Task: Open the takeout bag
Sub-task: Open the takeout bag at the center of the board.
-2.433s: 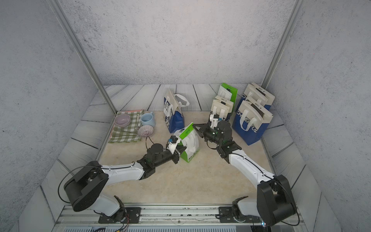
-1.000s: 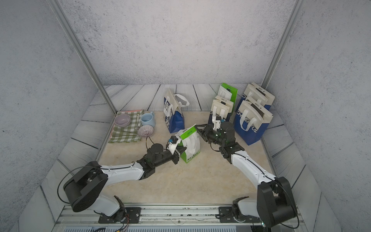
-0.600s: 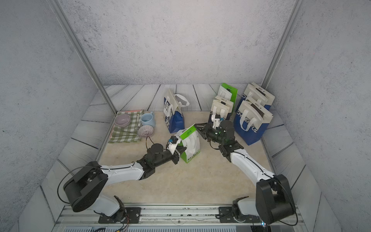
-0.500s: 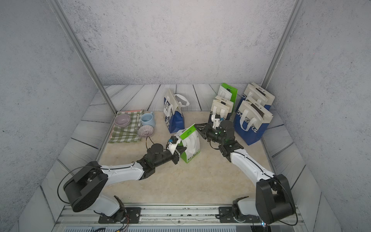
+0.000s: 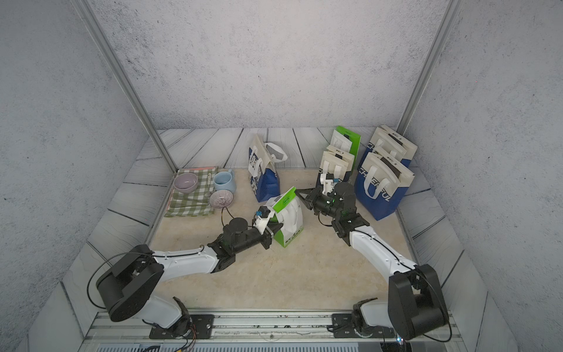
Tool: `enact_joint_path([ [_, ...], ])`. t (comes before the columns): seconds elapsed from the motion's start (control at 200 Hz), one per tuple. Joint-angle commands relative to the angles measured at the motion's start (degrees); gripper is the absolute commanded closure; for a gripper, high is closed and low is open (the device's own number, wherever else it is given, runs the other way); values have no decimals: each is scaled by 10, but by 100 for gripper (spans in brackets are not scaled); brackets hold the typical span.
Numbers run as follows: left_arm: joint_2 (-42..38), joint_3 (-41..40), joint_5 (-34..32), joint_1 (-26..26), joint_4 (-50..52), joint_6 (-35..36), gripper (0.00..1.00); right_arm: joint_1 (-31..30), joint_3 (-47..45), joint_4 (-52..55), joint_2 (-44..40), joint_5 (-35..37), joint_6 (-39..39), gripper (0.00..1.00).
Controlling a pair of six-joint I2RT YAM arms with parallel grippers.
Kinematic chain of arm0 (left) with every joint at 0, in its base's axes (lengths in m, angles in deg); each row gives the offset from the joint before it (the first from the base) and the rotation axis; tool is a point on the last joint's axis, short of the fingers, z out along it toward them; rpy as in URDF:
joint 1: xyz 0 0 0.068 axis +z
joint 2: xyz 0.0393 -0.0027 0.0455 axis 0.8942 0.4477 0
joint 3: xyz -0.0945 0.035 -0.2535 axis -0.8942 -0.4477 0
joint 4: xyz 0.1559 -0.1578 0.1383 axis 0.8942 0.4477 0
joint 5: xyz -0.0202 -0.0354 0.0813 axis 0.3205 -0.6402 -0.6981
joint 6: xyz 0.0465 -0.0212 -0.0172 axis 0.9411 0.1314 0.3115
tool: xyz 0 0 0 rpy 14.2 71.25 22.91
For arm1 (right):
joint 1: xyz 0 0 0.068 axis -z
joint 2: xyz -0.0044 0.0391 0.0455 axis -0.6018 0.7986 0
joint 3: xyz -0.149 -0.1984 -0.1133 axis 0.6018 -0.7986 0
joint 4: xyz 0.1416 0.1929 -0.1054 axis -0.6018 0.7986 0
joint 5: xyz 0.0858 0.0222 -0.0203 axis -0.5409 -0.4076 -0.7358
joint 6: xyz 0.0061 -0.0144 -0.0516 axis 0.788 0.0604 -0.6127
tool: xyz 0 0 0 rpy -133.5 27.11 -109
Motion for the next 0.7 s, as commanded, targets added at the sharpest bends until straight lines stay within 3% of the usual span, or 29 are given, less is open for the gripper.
enact_joint_path([
  [0.0, 6, 6, 12, 4, 12, 5, 100, -3, 19, -15, -13, 3, 15, 100],
  [0.39, 5, 5, 11, 4, 18, 6, 100, -4, 53, -2, -31, -4, 143, 100],
  [0.696, 7, 4, 14, 4, 24, 7, 100, -4, 68, -10, -29, -3, 197, 100],
])
